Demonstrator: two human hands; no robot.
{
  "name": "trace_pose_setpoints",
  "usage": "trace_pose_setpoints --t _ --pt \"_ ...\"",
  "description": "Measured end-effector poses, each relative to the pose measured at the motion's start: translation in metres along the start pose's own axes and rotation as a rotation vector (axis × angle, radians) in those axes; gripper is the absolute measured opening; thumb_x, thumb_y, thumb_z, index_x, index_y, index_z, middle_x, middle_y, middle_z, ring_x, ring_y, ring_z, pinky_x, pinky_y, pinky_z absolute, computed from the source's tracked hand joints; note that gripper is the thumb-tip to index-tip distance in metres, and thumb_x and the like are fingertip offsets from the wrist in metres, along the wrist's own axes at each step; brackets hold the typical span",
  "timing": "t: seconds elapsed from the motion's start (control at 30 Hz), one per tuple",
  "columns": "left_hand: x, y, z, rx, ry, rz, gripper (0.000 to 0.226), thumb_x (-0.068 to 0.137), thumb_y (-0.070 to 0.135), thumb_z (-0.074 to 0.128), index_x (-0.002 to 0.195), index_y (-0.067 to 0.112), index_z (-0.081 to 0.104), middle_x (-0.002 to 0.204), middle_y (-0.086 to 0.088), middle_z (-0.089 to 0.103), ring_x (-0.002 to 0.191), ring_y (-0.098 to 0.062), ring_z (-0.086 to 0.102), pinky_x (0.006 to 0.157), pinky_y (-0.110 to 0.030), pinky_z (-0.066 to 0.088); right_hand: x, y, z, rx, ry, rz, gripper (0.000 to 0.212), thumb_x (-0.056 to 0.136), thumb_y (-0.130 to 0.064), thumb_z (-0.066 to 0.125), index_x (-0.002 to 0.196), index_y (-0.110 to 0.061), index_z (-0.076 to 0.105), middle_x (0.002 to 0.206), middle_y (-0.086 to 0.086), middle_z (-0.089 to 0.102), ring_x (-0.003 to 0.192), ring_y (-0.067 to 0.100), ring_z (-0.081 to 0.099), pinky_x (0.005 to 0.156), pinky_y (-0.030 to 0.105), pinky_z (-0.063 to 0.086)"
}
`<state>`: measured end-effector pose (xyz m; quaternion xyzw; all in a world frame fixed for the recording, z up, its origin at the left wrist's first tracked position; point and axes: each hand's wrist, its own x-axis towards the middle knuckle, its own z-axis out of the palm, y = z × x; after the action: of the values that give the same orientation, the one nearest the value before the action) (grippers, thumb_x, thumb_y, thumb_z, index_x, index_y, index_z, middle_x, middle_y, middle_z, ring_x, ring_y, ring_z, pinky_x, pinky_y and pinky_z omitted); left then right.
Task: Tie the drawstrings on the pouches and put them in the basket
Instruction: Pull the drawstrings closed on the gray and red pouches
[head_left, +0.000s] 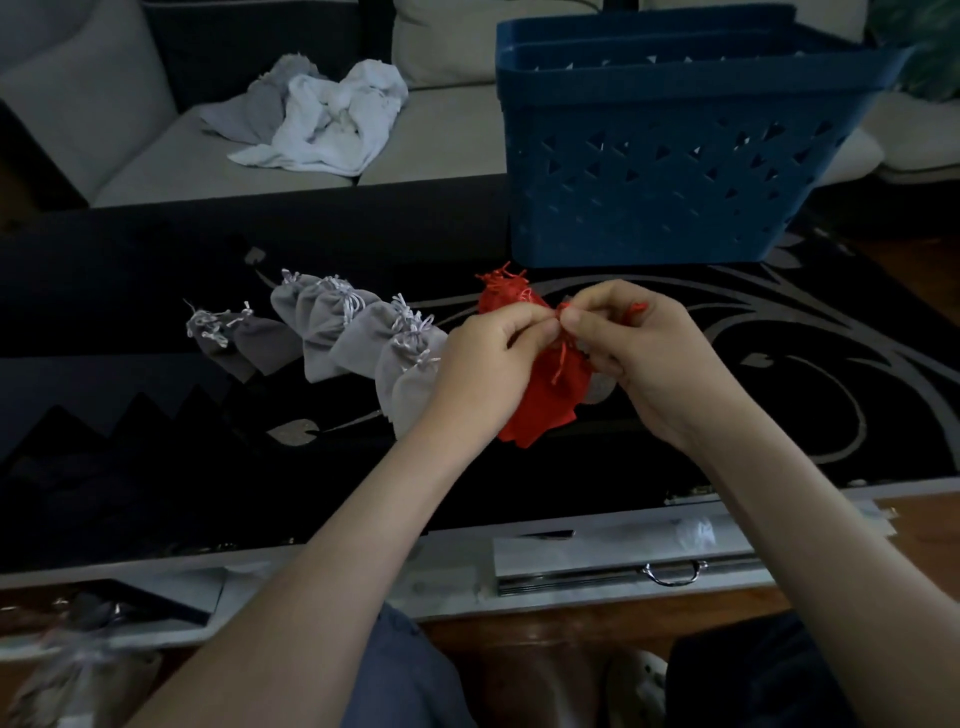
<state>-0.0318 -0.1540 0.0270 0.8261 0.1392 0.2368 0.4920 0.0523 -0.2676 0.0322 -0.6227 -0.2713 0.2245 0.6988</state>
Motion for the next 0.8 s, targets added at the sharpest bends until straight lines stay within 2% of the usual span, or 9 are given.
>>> trace_pose_setpoints --t 0.13,0.27,0.4,0.47,0.53,0.63,0.7,0.8 --pt "-0.002 -0.003 0.006 0.139 -0.022 0.093 0.022 0.092 0.025 0.053 0.096 0.016 0.073 0.087 0.003 0.069 0.090 -0.018 0.059 0.084 -0.035 0.045 -0.001 0.002 0.001 0.052 0.013 -0.037 0.011 0.085 -0.001 0.062 0.078 -0.009 0.059 0.060 0.001 0.047 0.047 0.001 0.041 0.048 0.010 0.035" --pt "-0.003 -0.001 0.008 0.180 -0.029 0.155 0.017 0.089 0.025 0.060 0.092 0.013 0.072 0.089 -0.001 0.065 0.093 -0.019 0.053 0.083 -0.022 0.036 -0.001 0.001 0.000 0.147 -0.028 -0.017 0.008 0.077 -0.013 0.065 0.076 -0.009 0.058 0.063 0.003 0.049 0.054 0.006 0.044 0.051 0.014 0.037" --pt "-0.004 0.001 0.009 0.021 0.070 0.071 0.023 0.088 0.026 0.064 0.080 0.004 0.069 0.076 -0.008 0.066 0.075 -0.016 0.059 0.072 -0.033 0.043 -0.005 -0.005 0.004 0.146 -0.075 -0.044 0.021 0.085 -0.030 0.054 0.084 -0.010 0.060 0.067 0.003 0.047 0.055 0.007 0.035 0.052 0.016 0.031" --pt "-0.002 0.001 0.008 -0.148 0.070 -0.024 0.027 0.088 0.027 0.063 0.081 0.002 0.069 0.076 -0.015 0.067 0.072 -0.023 0.060 0.070 -0.040 0.045 -0.008 -0.013 0.003 0.168 -0.039 -0.059 0.020 0.088 -0.029 0.053 0.091 -0.010 0.057 0.068 0.002 0.042 0.053 0.006 0.037 0.051 0.016 0.034" --pt "-0.001 0.003 0.005 -0.379 0.074 -0.120 0.023 0.090 0.024 0.061 0.081 0.005 0.069 0.078 -0.015 0.066 0.072 -0.024 0.059 0.067 -0.035 0.047 -0.009 -0.019 -0.002 0.039 0.002 -0.098 0.009 0.090 -0.019 0.057 0.093 -0.012 0.054 0.069 -0.004 0.047 0.053 0.003 0.044 0.053 0.014 0.039" --pt "0.001 0.007 -0.004 -0.647 0.037 -0.224 0.020 0.094 0.020 0.054 0.080 0.010 0.064 0.075 -0.009 0.063 0.068 -0.020 0.057 0.062 -0.026 0.048 -0.012 -0.019 -0.009 -0.273 -0.073 -0.115 0.013 0.088 -0.010 0.062 0.100 -0.013 0.057 0.078 -0.002 0.057 0.066 0.007 0.051 0.065 0.016 0.044" --pt "0.001 0.006 -0.008 -0.610 -0.004 -0.203 0.020 0.094 0.021 0.054 0.080 0.012 0.064 0.070 -0.001 0.064 0.063 -0.013 0.057 0.060 -0.022 0.046 -0.013 -0.015 -0.009 -0.352 -0.115 -0.070 0.012 0.087 -0.015 0.064 0.099 -0.018 0.061 0.085 0.003 0.063 0.076 0.015 0.055 0.074 0.023 0.047" --pt "-0.001 0.004 -0.007 -0.480 -0.006 -0.164 0.021 0.094 0.017 0.056 0.077 0.016 0.069 0.068 0.002 0.068 0.063 -0.009 0.062 0.062 -0.021 0.049 -0.012 -0.010 -0.006 -0.399 -0.103 -0.044 0.003 0.088 -0.023 0.064 0.091 -0.023 0.065 0.085 0.004 0.068 0.079 0.009 0.062 0.079 0.024 0.048"
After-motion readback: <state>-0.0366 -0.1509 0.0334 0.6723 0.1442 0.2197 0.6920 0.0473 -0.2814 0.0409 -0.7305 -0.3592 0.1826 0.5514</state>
